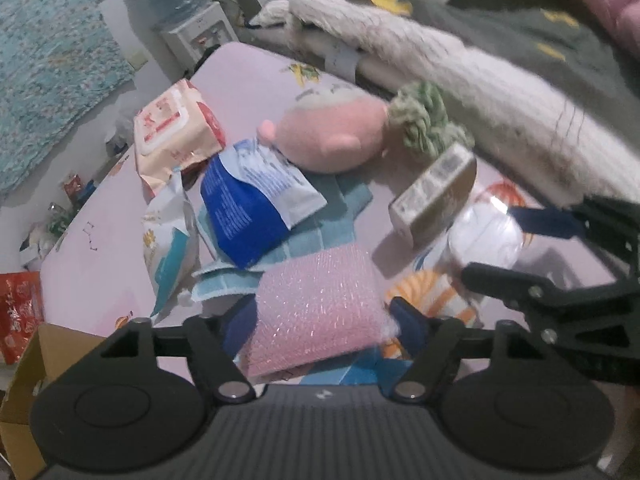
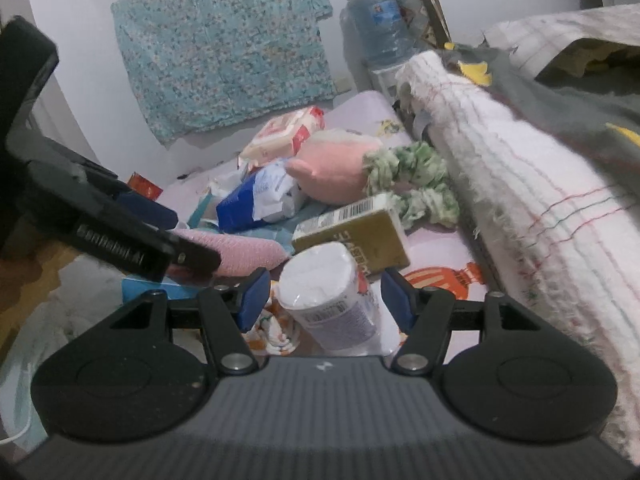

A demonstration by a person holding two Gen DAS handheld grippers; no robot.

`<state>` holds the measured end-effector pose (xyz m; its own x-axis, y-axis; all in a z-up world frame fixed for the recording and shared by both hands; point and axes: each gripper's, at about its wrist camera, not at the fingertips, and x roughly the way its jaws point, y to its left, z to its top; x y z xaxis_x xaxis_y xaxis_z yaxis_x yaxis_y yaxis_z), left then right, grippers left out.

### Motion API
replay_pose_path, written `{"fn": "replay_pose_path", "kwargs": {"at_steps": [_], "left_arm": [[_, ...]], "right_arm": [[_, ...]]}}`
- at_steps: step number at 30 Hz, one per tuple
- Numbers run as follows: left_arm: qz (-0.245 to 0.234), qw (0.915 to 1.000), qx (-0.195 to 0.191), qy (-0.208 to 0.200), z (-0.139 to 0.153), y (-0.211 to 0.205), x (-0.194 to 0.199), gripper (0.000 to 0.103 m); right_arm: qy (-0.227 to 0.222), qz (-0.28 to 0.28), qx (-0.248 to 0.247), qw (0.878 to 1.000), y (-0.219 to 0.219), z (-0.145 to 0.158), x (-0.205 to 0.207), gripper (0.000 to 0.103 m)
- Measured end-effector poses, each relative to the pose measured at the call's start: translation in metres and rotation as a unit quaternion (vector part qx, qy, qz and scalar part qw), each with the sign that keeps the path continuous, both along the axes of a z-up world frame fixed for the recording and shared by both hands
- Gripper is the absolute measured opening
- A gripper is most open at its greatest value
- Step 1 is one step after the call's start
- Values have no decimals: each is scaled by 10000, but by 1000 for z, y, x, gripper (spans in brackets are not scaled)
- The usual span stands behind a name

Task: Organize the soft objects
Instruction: 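Grasp the pink sponge with the left tool while the right tool grasps the yogurt cup, then carry the pink sponge and yogurt cup with both tools toward the cardboard box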

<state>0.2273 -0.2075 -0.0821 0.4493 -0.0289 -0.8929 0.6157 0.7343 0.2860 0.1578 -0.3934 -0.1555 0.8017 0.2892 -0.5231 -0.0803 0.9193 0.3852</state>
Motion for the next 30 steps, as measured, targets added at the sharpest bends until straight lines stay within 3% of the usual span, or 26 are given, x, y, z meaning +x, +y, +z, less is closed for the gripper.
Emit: {"fn": "replay_pose_path", "kwargs": {"at_steps": [6, 11, 13, 16, 22, 30], "left_arm": [[177, 9997, 149, 102, -10, 1, 10, 81], [292, 9995, 3, 76, -3, 4, 11, 69], [359, 9993, -137, 42, 5, 6, 11, 54], [441, 9985, -318, -89, 21, 8, 9, 41], [496, 9967, -544, -347, 47, 13, -8, 33], [658, 9889, -1053, -818, 95, 42, -45, 31]], "right_arm": [[123, 61, 87, 9999, 1, -17, 10, 62], [136, -14, 316, 9994, -3, -20, 10, 61], [150, -46, 402, 9991, -5, -17, 6, 59], [165, -99, 560, 9982, -11, -13, -2, 56], [282, -287, 778, 9962, -24, -4, -24, 52], [486, -280, 1163, 9916, -42, 8, -71, 51]]}}
